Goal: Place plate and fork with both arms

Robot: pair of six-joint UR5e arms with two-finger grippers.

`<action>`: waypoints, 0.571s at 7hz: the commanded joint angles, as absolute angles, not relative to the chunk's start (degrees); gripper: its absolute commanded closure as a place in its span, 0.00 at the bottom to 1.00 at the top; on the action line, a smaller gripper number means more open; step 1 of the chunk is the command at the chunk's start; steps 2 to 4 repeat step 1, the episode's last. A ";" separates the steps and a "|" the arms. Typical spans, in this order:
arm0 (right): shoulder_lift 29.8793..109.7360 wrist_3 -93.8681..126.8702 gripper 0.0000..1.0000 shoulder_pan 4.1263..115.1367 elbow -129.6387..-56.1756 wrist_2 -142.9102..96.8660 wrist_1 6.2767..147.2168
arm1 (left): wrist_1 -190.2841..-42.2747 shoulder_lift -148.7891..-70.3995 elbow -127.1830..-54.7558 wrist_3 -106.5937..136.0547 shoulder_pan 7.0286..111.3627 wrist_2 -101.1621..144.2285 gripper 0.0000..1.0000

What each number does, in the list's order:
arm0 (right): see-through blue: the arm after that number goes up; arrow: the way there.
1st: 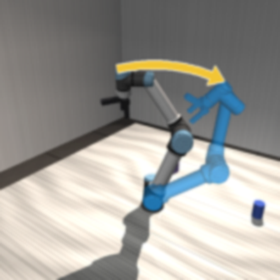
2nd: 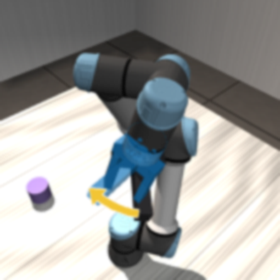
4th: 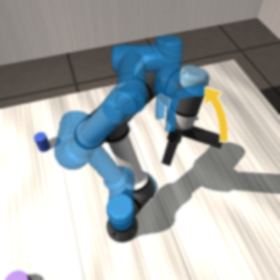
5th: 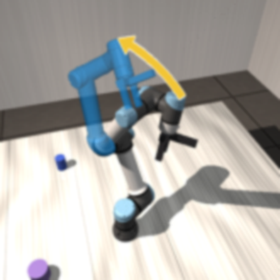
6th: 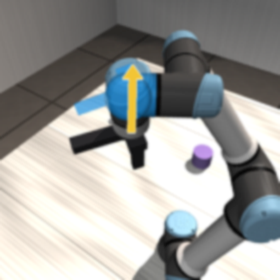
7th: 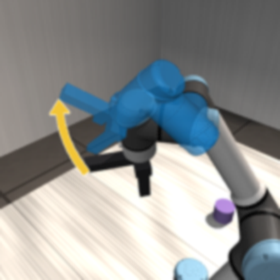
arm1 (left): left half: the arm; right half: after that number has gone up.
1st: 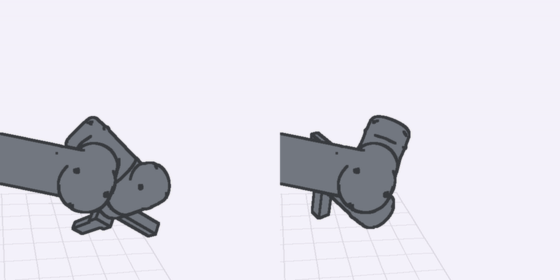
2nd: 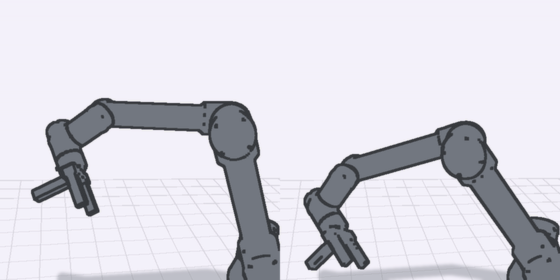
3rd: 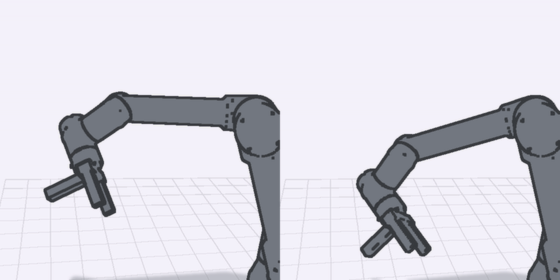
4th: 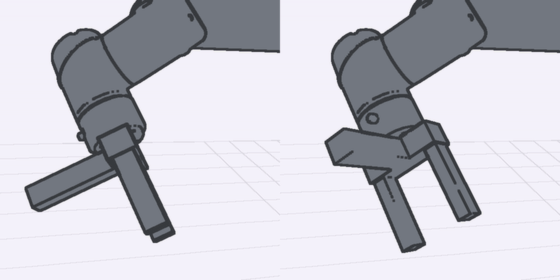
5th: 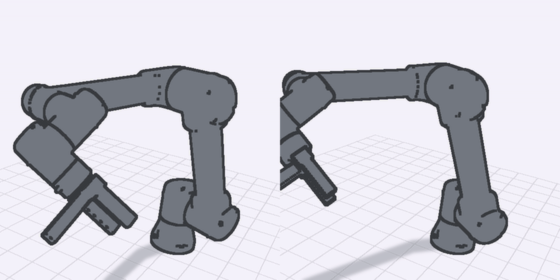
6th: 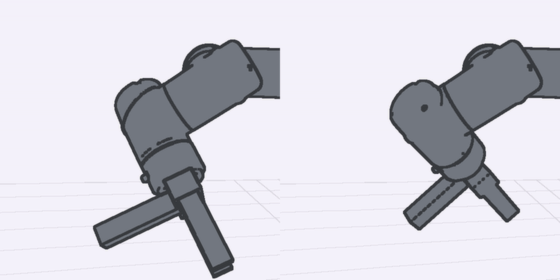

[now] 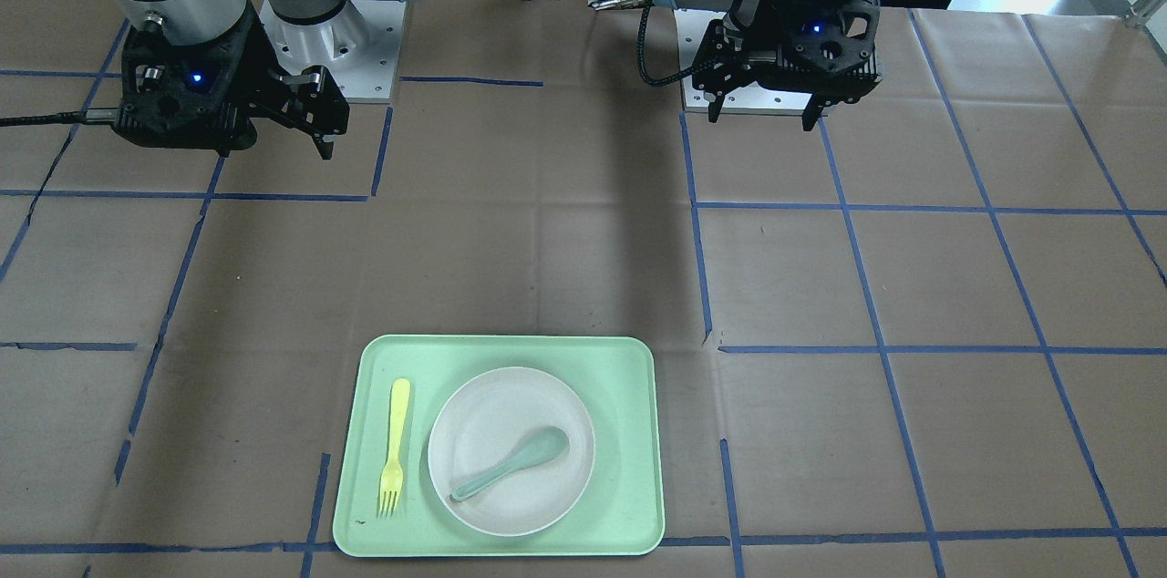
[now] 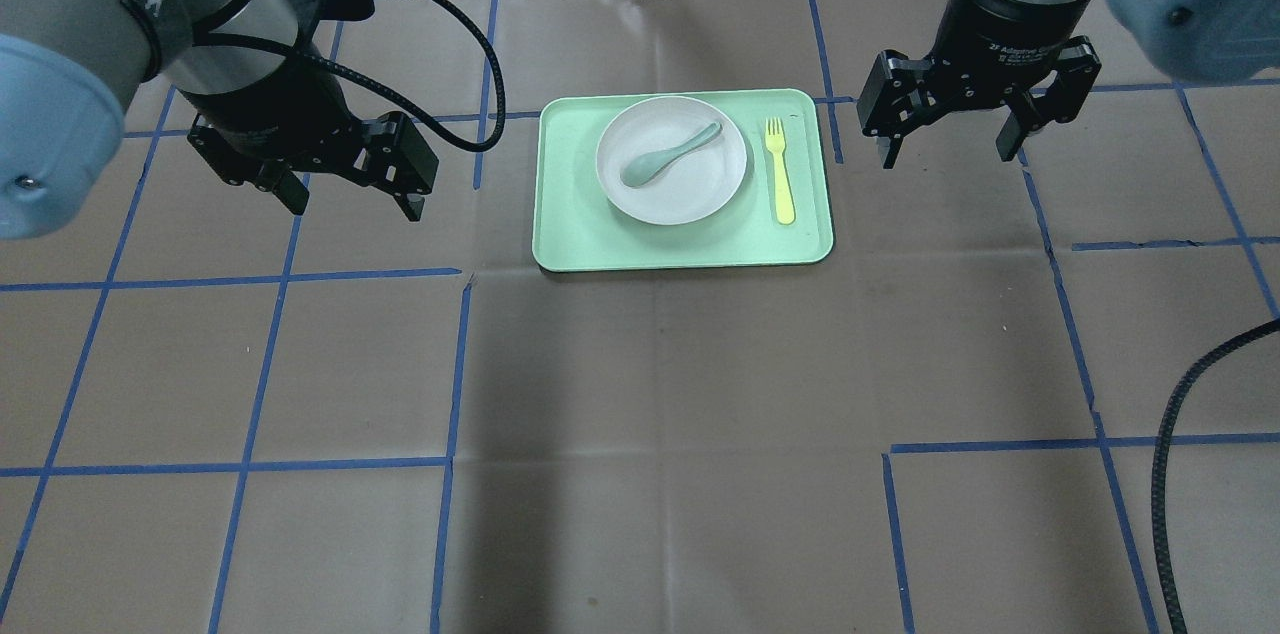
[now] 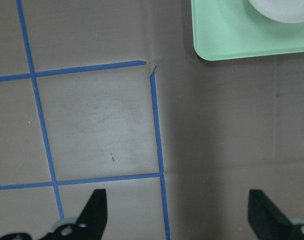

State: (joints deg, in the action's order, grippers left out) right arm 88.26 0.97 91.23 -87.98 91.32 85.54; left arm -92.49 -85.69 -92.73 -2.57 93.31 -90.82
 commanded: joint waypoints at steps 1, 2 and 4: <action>88.42 0.97 0.00 91.23 -87.98 91.41 85.52 | -92.46 -85.69 -92.72 -2.64 93.34 -90.88 0.00; 88.42 0.97 0.00 91.23 -87.98 91.41 85.52 | -92.46 -85.69 -92.72 -2.64 93.34 -90.88 0.00; 88.42 0.97 0.00 91.23 -87.98 91.41 85.52 | -92.46 -85.69 -92.72 -2.64 93.34 -90.88 0.00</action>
